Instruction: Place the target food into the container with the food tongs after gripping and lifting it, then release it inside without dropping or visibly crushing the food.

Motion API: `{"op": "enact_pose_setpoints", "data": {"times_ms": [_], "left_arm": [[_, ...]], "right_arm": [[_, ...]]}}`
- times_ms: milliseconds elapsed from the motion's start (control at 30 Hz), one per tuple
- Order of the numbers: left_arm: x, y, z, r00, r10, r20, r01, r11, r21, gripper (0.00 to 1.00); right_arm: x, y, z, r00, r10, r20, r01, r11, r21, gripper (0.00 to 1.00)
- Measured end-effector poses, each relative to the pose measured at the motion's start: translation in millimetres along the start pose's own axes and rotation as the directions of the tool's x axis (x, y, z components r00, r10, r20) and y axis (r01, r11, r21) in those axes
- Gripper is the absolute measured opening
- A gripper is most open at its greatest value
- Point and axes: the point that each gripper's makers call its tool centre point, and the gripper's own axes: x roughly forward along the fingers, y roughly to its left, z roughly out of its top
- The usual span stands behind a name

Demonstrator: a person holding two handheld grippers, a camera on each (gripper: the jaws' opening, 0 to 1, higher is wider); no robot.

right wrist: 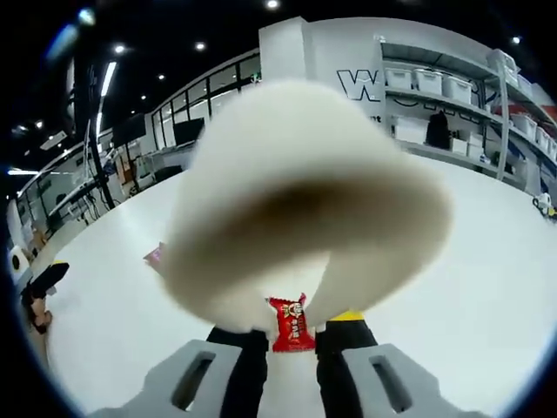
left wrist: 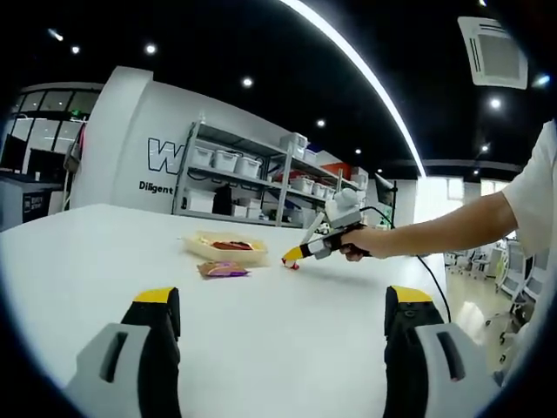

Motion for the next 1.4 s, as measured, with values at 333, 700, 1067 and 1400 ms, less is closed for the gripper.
{"op": "enact_pose_setpoints", "data": {"times_ms": [333,700,1067,1400], "left_arm": [[0.2,1.1,-1.0,1.000,0.004,-0.006,-0.004,1.000,-0.009,0.95],[-1.1,1.2,0.6,1.000,0.006,0.002,-0.006,1.000,-0.009,0.95],[-2.5,1.3,1.9,1.000,0.011,0.011,-0.011,1.000,0.000,0.95],[-2.3,-1.4,2.1,1.000,0.013,0.014,-0.013,0.999,0.039,0.96]], "right_arm": [[-15.0,19.7,15.8,0.996,0.049,0.073,-0.052,0.998,0.047,0.13],[-36.4,25.6,38.8,0.986,0.099,0.135,-0.107,0.993,0.052,0.14],[-48.0,36.3,42.8,0.982,0.119,0.147,-0.129,0.990,0.060,0.14],[-46.3,45.8,48.4,0.986,0.115,0.124,-0.119,0.993,0.025,0.14]]}}
